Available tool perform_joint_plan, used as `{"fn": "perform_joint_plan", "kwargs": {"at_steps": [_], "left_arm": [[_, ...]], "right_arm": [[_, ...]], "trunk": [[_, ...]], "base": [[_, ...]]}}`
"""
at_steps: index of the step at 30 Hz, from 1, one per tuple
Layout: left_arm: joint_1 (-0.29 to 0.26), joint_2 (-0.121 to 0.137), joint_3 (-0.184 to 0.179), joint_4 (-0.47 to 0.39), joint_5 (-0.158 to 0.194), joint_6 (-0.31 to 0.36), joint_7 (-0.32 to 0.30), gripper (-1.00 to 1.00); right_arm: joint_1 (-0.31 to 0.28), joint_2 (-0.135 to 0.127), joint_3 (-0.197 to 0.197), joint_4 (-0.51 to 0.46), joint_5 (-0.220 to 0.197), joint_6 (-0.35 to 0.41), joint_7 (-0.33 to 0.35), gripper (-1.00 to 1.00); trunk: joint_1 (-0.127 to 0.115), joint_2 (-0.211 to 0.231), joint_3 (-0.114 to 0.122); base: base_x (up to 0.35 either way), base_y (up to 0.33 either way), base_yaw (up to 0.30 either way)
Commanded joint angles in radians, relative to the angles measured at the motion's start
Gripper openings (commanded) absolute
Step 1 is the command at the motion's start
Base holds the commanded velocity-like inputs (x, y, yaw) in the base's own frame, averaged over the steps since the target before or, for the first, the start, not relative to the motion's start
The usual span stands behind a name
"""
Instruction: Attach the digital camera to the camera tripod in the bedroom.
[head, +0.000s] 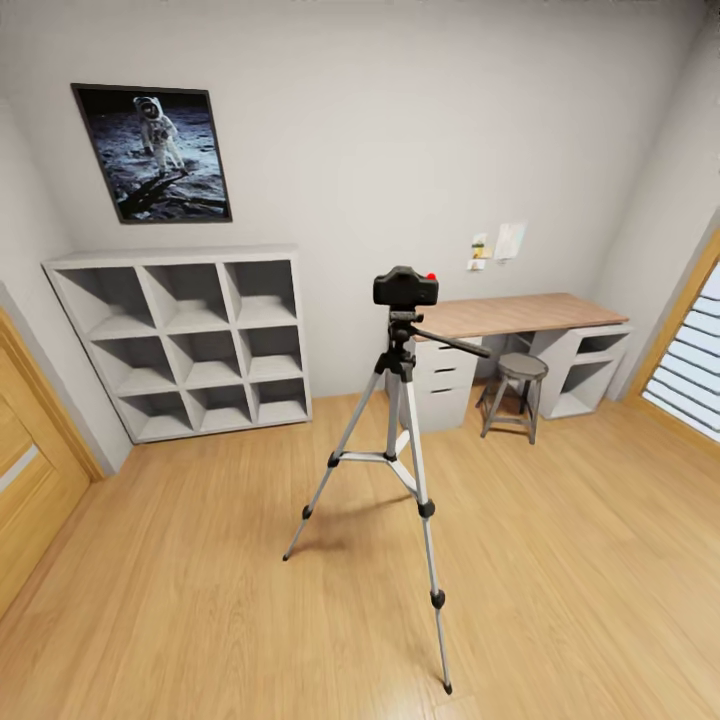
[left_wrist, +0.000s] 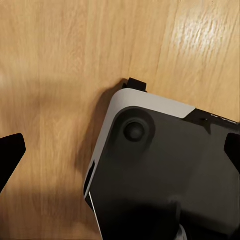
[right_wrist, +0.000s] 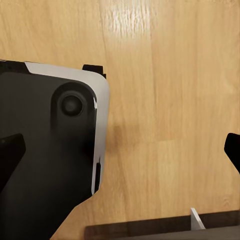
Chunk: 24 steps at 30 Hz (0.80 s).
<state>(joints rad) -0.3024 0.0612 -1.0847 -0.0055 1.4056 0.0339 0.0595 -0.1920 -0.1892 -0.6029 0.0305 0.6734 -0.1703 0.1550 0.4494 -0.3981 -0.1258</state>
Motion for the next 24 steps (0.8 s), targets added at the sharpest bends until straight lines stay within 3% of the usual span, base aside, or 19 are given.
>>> {"fn": "perform_joint_plan", "kwargs": {"at_steps": [1,24], "left_arm": [[-0.001,0.000,-0.009,-0.001,0.007,0.003,0.003,1.00],[-0.001,0.000,-0.008,-0.001,0.007,0.003,0.003,1.00]], "right_arm": [[-0.001,-0.001,-0.008,0.003,0.005,-0.005,0.001,1.00],[-0.001,-0.001,-0.008,0.003,0.005,-0.006,0.001,1.00]], "trunk": [[0.001,-0.002,0.000],[0.001,-0.002,0.037]], "base": [[0.000,0.000,0.000],[0.000,0.000,0.000]]}}
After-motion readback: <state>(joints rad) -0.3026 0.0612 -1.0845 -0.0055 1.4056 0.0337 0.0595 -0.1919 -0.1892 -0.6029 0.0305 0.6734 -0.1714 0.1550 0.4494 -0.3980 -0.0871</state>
